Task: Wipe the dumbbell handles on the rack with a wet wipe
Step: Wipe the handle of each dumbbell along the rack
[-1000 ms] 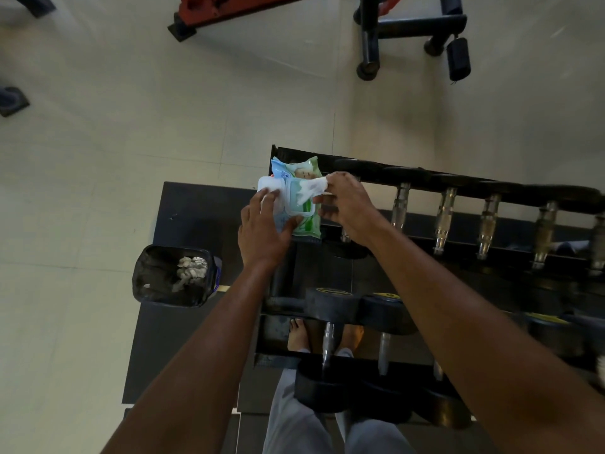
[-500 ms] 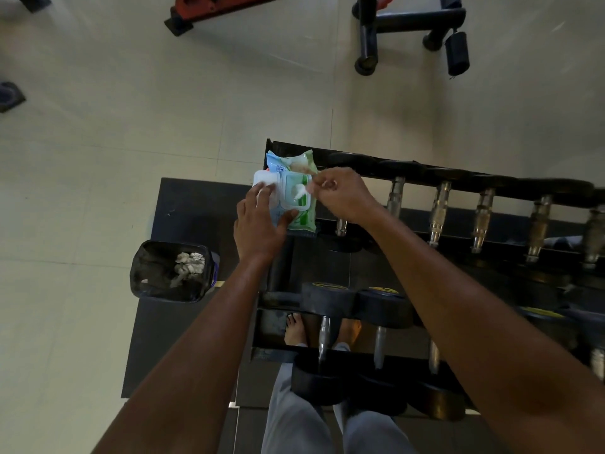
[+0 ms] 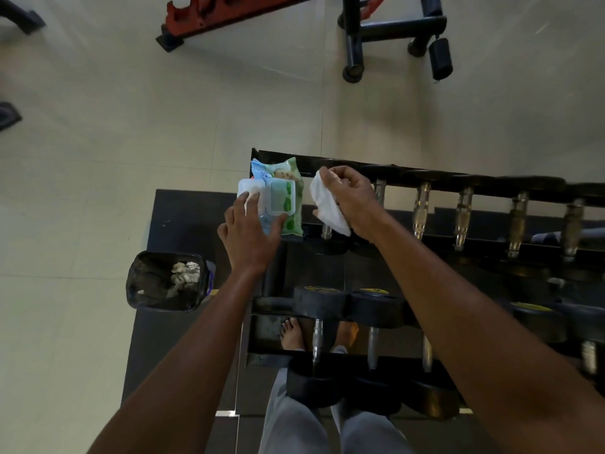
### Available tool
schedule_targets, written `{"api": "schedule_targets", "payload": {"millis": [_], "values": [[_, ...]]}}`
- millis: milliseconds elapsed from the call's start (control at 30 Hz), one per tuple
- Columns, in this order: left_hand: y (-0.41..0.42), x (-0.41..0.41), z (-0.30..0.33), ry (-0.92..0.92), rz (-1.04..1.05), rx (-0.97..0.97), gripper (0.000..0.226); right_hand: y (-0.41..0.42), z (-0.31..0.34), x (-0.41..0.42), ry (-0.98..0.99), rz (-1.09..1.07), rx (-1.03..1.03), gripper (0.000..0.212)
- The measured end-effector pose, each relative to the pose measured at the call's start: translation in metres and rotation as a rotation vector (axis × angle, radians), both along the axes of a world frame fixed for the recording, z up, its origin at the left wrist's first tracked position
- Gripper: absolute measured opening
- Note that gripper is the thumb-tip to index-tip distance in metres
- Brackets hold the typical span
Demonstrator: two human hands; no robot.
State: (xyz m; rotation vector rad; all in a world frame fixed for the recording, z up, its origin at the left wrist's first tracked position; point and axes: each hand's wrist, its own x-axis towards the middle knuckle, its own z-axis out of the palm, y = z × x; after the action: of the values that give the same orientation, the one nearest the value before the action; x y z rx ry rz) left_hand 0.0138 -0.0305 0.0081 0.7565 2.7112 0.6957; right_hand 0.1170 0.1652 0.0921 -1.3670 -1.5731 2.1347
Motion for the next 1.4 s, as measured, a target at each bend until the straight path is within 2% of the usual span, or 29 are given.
{"api": "schedule_targets", "payload": {"millis": [133,267,333,433,500,600,733,800,867,967,1100,1267,1400], "values": [[0.005,0.020,0.014,0.012,-0.040,0.093,0.063,0.007,0.005,0.026,0.001,0.049,-0.095,0.031],[0.017,0.047,0.023,-0.051,-0.139,0.189,0.051,0.017,0.014,0.050,0.028,0.118,-0.260,0.045],[0.022,0.063,0.026,-0.108,-0.158,0.215,0.046,0.021,0.020,0.061,0.005,0.189,-0.254,0.050],[0.025,0.083,0.023,-0.141,-0.163,0.199,0.039,0.024,0.016,0.074,-0.154,0.297,-0.062,0.060],[0.024,0.093,0.018,-0.163,-0.143,0.193,0.035,0.026,0.006,0.081,-0.246,0.339,0.139,0.047],[0.020,0.104,0.010,-0.205,-0.115,0.167,0.035,0.026,-0.006,0.087,-0.250,0.264,0.269,0.023],[0.020,0.113,0.005,-0.236,-0.072,0.192,0.033,0.027,-0.024,0.087,-0.369,0.302,0.618,0.026],[0.021,0.115,0.000,-0.228,-0.050,0.213,0.033,0.029,-0.032,0.084,-0.370,0.288,0.644,0.026],[0.021,0.117,-0.004,-0.219,-0.039,0.236,0.034,0.029,-0.035,0.080,-0.314,0.270,0.569,0.023],[0.019,0.117,-0.009,-0.210,-0.035,0.270,0.035,0.030,-0.034,0.074,-0.143,0.239,0.411,0.042],[0.019,0.118,-0.011,-0.212,-0.029,0.300,0.035,0.033,-0.044,0.071,-0.160,0.293,0.499,0.026],[0.018,0.120,-0.012,-0.214,-0.019,0.325,0.034,0.029,-0.047,0.071,-0.251,0.468,0.572,0.046],[0.016,0.123,-0.014,-0.226,0.014,0.382,0.033,0.027,-0.052,0.076,-0.215,0.557,0.800,0.034]]}}
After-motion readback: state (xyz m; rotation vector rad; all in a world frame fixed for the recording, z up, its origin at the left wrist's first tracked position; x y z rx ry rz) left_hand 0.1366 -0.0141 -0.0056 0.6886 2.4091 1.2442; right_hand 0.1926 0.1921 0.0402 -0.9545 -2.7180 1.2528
